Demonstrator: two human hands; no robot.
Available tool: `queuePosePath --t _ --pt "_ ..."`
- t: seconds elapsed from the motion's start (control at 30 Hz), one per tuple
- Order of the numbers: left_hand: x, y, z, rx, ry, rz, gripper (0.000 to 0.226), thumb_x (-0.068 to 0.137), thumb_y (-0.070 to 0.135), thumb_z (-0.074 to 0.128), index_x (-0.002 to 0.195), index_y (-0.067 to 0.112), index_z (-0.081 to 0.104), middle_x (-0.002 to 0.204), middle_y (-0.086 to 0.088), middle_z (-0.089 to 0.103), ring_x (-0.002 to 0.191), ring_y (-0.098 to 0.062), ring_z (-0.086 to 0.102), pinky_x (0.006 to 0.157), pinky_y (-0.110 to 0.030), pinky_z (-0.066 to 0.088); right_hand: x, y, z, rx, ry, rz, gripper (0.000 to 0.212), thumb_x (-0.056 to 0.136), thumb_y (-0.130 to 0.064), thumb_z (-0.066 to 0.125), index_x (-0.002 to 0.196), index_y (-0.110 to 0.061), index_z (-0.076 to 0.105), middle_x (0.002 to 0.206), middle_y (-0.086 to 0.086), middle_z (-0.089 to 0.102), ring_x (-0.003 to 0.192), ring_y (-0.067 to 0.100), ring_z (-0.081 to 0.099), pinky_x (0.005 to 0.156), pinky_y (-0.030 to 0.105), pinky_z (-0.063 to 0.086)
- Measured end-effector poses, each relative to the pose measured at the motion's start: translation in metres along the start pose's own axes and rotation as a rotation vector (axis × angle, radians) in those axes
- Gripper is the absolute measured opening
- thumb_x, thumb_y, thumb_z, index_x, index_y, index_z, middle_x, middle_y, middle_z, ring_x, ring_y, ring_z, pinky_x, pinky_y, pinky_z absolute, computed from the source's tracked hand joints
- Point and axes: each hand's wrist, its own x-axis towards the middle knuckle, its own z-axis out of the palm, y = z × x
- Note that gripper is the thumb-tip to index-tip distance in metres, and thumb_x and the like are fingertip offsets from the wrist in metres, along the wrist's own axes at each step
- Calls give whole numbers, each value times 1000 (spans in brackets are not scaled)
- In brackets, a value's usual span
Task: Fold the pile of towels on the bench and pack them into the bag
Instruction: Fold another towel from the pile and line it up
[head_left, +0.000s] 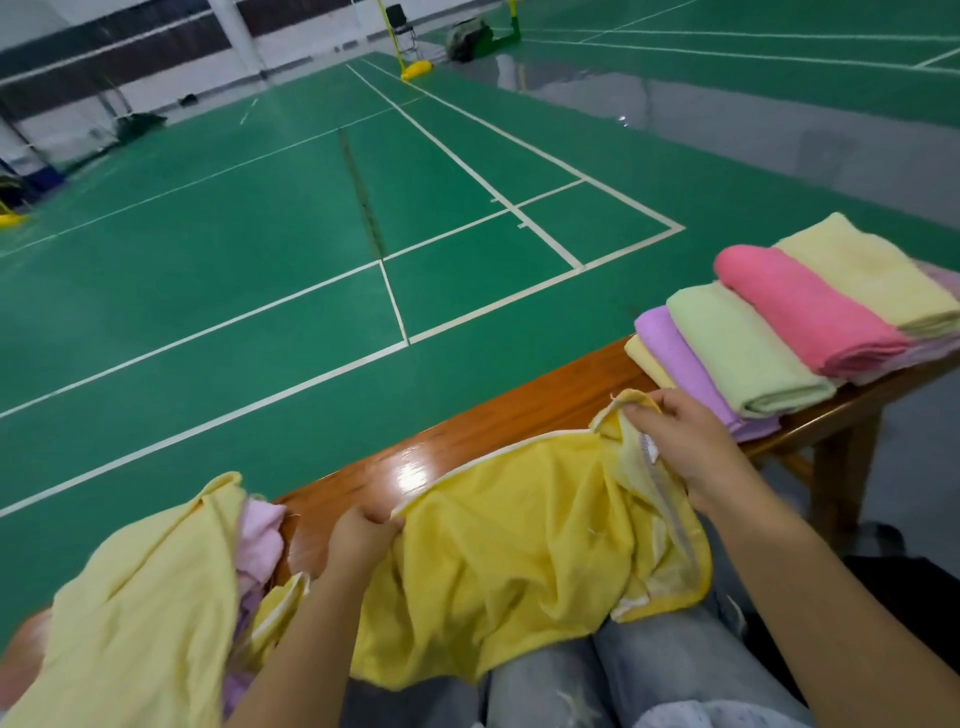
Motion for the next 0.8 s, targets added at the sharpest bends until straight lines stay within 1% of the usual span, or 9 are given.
queuePosePath --t 0.13,0.27,0.33,0.4,0.5,0.57,0.63,0.73,0.8 --pt "-9 6 -22 -549 -21 -243 14 81 13 76 86 6 65 87 -17 69 76 -27 64 75 -40 57 -2 -3 5 168 -11 113 26 88 -25 64 92 1 61 83 16 62 78 27 57 73 41 47" --pt "-35 29 -55 -862 34 -112 17 91 11 65 76 8 57 71 -10 60 62 -20 55 55 -28 53 -1 -12 4 364 54 162 20 91 -29 61 93 -10 66 84 10 67 75 22 63 73 36 52" --pt "-55 47 -75 -976 89 -35 16 92 13 64 78 11 55 70 -6 57 62 -16 53 52 -25 53 -3 -19 7 425 78 152 15 93 -27 59 90 -15 66 73 3 66 58 12 64 56 27 52" --pt "-74 64 -93 -1026 209 61 14 91 18 65 80 16 56 73 -1 57 64 -13 52 56 -24 50 -10 -29 12 456 69 127 15 95 -26 55 88 -16 65 66 0 65 50 7 62 46 21 50" --pt "-110 88 -103 -1062 355 264 13 90 22 67 81 22 58 76 5 56 71 -10 50 67 -26 44 -30 -43 24 409 -30 33 20 97 -27 53 83 -17 62 61 -4 66 53 7 64 49 22 52" --pt "-133 100 -90 -1066 330 373 13 89 18 67 81 21 58 75 5 56 70 -9 50 67 -25 42 -47 -48 36 300 -118 -56 20 95 -30 56 81 -17 63 71 1 67 66 14 66 62 30 56" --pt "-150 105 -64 -1044 241 383 14 88 12 67 80 19 57 71 6 56 65 -5 51 61 -19 43 -66 -47 49 174 -235 -136 21 93 -31 58 79 -17 65 76 5 66 74 21 67 67 35 58" --pt "-168 98 -28 -987 156 353 16 85 9 69 78 16 57 66 8 57 62 -4 51 56 -15 42 -92 -39 66 -7 -353 -192 23 93 -29 58 79 -12 65 67 4 61 64 14 62 57 31 57" --pt "-176 90 -16 -920 134 357 15 84 12 71 78 18 59 66 11 59 64 -4 53 58 -17 44 -100 -31 72 -104 -380 -209 26 93 -30 58 81 -9 66 62 4 59 57 14 57 60 41 58"
